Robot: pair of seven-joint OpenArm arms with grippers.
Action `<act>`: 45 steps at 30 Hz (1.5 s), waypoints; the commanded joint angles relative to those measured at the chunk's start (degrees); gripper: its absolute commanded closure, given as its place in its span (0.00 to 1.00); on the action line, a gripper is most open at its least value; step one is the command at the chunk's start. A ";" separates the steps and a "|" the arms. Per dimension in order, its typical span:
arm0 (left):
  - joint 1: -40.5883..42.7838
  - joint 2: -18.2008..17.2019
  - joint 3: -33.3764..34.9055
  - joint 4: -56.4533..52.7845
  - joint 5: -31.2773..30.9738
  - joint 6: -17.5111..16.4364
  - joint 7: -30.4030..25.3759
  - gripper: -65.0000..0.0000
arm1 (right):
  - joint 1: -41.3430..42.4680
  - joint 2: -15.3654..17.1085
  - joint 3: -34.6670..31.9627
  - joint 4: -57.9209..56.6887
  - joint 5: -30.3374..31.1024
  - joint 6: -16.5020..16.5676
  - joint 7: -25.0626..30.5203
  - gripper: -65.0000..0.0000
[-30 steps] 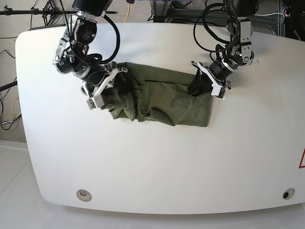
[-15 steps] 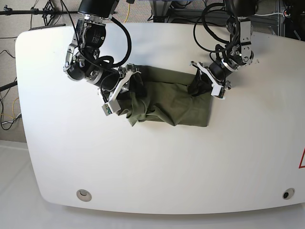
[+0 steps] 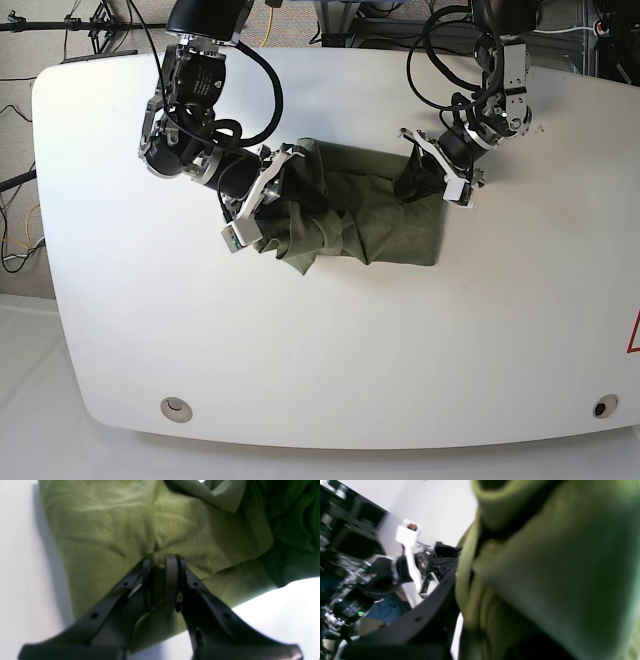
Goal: Fold the T-shirt properly
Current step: 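Lift and fold the held end with the right gripper toward the left gripper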
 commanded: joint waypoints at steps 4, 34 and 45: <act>0.33 -0.07 0.23 -0.40 3.08 1.01 4.24 0.91 | 1.27 -0.14 -2.07 0.62 2.08 0.54 1.71 0.98; 1.53 -0.49 0.37 -0.52 4.04 1.01 13.22 0.88 | 5.51 -0.97 -13.76 -1.38 -18.09 -3.97 6.63 0.99; 1.60 -0.50 0.69 -0.56 3.99 1.09 13.20 0.87 | 4.45 -0.30 -15.46 -2.72 -17.01 -4.09 6.94 0.99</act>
